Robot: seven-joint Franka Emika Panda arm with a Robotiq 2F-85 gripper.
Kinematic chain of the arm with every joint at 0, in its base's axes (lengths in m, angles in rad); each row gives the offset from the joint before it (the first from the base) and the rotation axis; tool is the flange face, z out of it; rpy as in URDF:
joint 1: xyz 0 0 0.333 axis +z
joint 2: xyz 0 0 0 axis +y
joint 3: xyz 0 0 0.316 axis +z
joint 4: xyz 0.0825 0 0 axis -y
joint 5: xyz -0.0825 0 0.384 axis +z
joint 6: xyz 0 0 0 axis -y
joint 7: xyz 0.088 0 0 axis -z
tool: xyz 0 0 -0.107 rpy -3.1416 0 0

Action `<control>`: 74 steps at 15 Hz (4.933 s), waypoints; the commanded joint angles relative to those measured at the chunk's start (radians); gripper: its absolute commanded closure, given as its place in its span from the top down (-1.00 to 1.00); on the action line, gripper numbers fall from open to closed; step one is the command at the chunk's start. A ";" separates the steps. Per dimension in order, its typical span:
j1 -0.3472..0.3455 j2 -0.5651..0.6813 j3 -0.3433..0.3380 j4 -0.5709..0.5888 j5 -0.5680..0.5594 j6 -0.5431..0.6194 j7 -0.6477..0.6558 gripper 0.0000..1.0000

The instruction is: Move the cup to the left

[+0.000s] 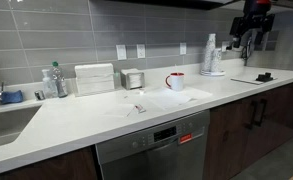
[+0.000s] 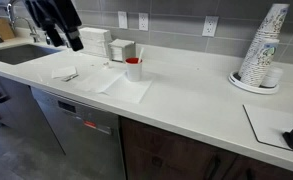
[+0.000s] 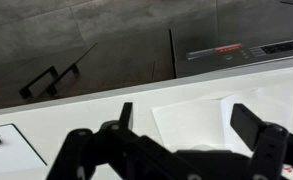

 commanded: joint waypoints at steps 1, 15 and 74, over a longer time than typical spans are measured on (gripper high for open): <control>0.003 0.001 -0.002 0.003 -0.001 -0.004 0.001 1.00; 0.017 0.083 0.000 0.078 0.027 0.005 0.023 1.00; 0.058 1.267 0.039 1.043 0.393 0.085 0.417 -0.52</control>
